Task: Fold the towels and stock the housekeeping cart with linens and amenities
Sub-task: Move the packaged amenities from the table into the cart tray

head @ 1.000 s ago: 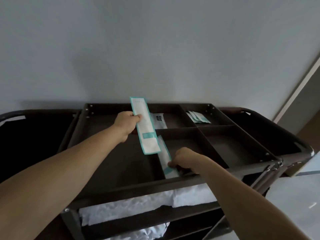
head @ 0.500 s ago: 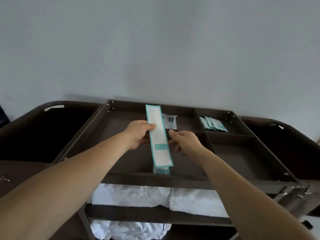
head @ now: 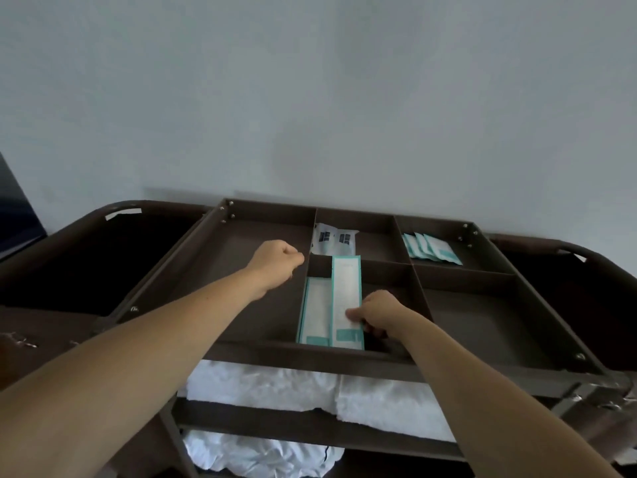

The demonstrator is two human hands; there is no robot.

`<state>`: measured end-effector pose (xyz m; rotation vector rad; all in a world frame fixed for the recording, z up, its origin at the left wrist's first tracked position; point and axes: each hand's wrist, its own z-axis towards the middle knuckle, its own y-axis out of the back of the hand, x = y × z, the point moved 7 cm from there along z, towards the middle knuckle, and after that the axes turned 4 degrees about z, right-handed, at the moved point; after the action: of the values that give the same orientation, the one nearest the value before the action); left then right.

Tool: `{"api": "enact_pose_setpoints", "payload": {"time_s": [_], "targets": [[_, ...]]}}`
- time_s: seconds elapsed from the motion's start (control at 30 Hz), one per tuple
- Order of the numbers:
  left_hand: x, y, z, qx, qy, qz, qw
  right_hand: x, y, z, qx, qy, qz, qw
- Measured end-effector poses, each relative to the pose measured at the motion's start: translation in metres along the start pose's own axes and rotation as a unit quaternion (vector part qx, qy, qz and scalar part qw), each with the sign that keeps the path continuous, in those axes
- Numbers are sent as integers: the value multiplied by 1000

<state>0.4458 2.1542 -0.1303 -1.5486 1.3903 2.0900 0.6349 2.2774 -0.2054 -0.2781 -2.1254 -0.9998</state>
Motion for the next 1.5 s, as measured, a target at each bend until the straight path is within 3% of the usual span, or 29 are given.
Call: {"api": "enact_pose_setpoints", "payload": {"time_s": [0.23, 0.5, 0.63, 0.77, 1.03, 1.3, 1.5], "targets": [[17, 10, -3, -1, -8, 96, 995, -1, -14, 9, 30, -36, -70, 996], [20, 26, -17, -6, -9, 196, 981, 16, -9, 6, -34, -7, -259, 965], [25, 57, -30, -43, -20, 256, 965, 59, -9, -14, -137, 85, -349, 923], [43, 112, -48, -100, -14, 279, 955, 139, -35, -45, -177, 206, -308, 912], [141, 273, -109, -191, 49, 291, 936, 272, -192, -90, -104, 329, -292, 892], [290, 465, -186, -251, 143, 285, 914, 406, -395, -133, -49, 379, -320, 867], [373, 540, -198, -247, 196, 287, 904, 473, -500, -127, 24, 392, -365, 844]]}}
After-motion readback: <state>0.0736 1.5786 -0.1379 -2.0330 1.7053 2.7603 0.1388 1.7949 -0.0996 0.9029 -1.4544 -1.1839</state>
